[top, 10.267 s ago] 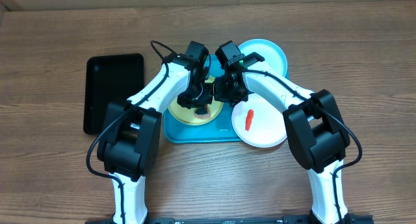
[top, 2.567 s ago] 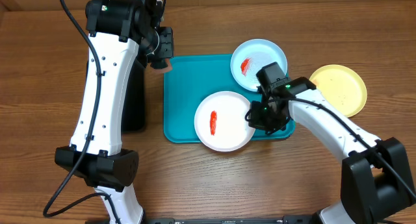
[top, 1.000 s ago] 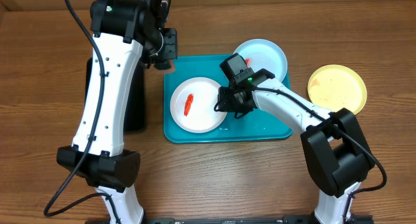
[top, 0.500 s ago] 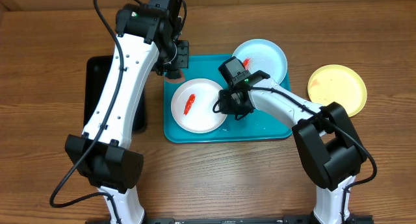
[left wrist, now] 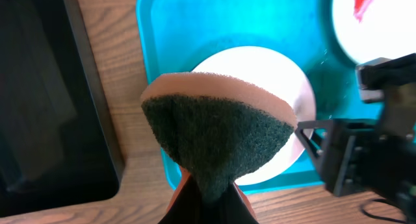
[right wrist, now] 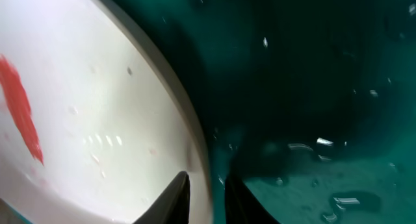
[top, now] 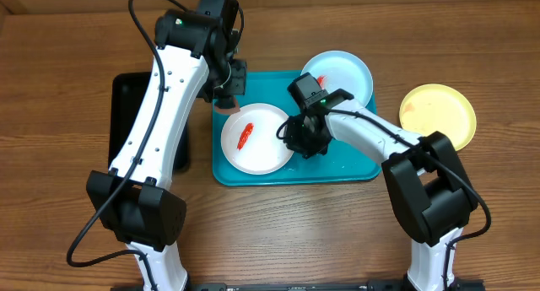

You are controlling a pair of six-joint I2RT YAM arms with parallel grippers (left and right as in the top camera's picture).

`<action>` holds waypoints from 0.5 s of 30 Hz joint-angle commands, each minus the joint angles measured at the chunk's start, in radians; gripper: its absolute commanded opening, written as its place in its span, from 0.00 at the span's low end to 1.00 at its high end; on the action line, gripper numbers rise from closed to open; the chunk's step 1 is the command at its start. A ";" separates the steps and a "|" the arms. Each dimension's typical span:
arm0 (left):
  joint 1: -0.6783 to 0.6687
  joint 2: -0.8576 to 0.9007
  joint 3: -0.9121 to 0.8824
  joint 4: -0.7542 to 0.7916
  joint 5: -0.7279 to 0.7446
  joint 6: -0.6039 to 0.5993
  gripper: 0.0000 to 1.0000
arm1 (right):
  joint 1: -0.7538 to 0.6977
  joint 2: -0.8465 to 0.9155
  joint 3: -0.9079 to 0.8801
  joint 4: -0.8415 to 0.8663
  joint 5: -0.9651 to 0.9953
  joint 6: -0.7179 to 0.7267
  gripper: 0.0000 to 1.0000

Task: Clean dirty plates on tray and stack at the side
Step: 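Bring the sponge in the left gripper over the white plate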

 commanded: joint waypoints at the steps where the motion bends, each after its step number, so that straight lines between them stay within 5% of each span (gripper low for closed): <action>1: -0.011 -0.012 -0.040 0.000 0.004 0.050 0.04 | -0.033 0.008 0.050 -0.054 -0.078 0.013 0.22; 15: -0.014 -0.012 -0.095 0.048 0.020 0.070 0.04 | -0.002 0.009 0.019 -0.041 0.019 0.014 0.09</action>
